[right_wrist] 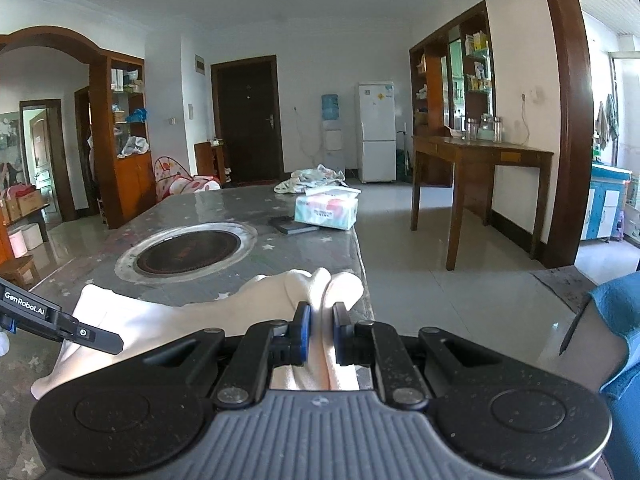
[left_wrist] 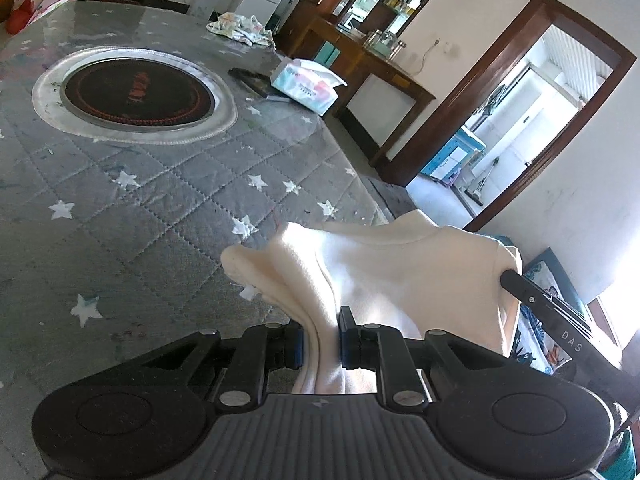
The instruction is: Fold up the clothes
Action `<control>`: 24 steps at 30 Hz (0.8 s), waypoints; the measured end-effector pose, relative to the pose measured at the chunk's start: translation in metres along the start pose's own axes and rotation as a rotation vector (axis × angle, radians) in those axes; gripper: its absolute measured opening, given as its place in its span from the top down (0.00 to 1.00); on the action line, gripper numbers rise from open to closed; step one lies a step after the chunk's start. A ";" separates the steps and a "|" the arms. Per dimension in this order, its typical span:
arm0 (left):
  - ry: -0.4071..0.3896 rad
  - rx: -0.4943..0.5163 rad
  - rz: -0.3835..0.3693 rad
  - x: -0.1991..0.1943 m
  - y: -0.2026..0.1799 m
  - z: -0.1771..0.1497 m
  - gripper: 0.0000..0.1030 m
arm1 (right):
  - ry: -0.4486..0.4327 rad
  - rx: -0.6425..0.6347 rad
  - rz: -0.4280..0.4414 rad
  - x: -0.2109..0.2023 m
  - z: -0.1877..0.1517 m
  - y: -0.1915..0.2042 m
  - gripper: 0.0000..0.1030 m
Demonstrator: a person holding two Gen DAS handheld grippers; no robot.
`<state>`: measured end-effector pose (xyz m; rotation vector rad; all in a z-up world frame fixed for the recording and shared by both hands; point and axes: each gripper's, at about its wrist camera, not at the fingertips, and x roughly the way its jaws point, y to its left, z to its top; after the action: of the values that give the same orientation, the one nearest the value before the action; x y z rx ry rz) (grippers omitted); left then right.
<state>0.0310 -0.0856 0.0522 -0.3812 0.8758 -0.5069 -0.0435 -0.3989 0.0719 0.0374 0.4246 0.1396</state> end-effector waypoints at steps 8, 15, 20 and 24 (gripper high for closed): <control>0.022 0.014 0.017 0.012 0.000 0.003 0.83 | 0.024 0.007 -0.013 0.013 -0.005 -0.006 0.90; 0.034 0.021 0.027 0.021 0.001 0.005 0.83 | 0.049 0.029 -0.035 0.024 -0.010 -0.014 0.90; 0.047 0.020 0.033 0.027 0.003 0.006 0.83 | 0.067 0.034 -0.041 0.030 -0.013 -0.016 0.90; 0.057 0.016 0.038 0.031 0.006 0.006 0.82 | 0.077 0.038 -0.047 0.034 -0.016 -0.018 0.90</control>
<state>0.0542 -0.0971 0.0335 -0.3365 0.9316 -0.4908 -0.0173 -0.4116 0.0427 0.0599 0.5046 0.0870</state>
